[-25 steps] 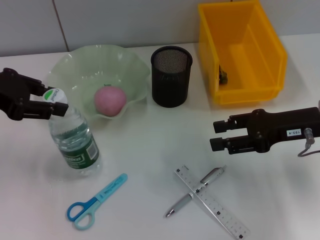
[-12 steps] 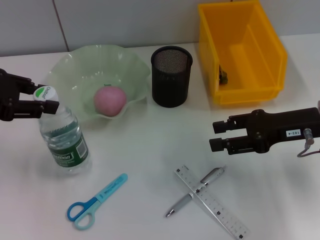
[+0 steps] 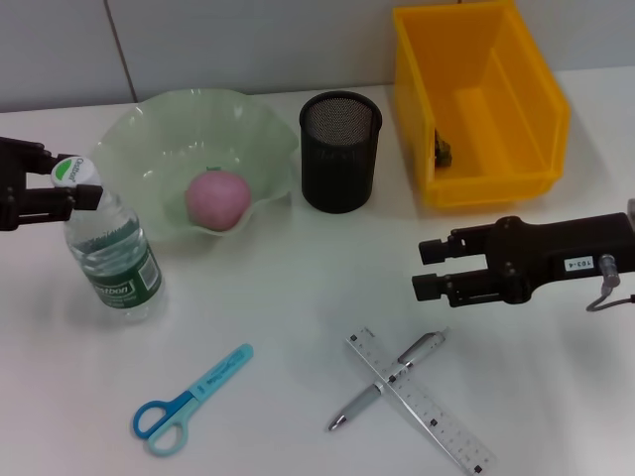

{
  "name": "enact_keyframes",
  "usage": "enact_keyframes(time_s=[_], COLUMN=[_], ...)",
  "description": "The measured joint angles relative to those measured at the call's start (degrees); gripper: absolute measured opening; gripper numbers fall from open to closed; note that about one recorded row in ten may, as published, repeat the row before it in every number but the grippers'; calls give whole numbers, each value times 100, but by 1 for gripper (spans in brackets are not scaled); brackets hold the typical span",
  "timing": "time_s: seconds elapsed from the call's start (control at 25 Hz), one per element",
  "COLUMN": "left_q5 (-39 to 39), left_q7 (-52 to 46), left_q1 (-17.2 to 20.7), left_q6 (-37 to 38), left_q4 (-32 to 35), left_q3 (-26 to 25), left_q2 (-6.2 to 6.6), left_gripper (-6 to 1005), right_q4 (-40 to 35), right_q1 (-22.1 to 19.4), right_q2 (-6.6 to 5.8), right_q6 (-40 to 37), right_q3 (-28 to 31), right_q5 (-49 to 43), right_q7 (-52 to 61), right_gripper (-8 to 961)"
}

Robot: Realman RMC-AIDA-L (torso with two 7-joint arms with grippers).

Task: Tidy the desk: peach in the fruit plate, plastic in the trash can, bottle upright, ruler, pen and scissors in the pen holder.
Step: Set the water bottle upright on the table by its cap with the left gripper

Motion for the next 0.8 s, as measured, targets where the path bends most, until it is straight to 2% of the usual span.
enact_keyframes(time_s=[0.8], left_q5=[-2], left_q7=[213], left_q1=[72], left_q6=[-198], left_q4=[34], left_q3=[33], left_q2=[-67], left_gripper=[439], right_q4=[10], right_q1=[45], right_q2=[8], right_q6=[-4], right_q3=[21], right_q5=[3], right_q7=[-7], right_gripper=[656])
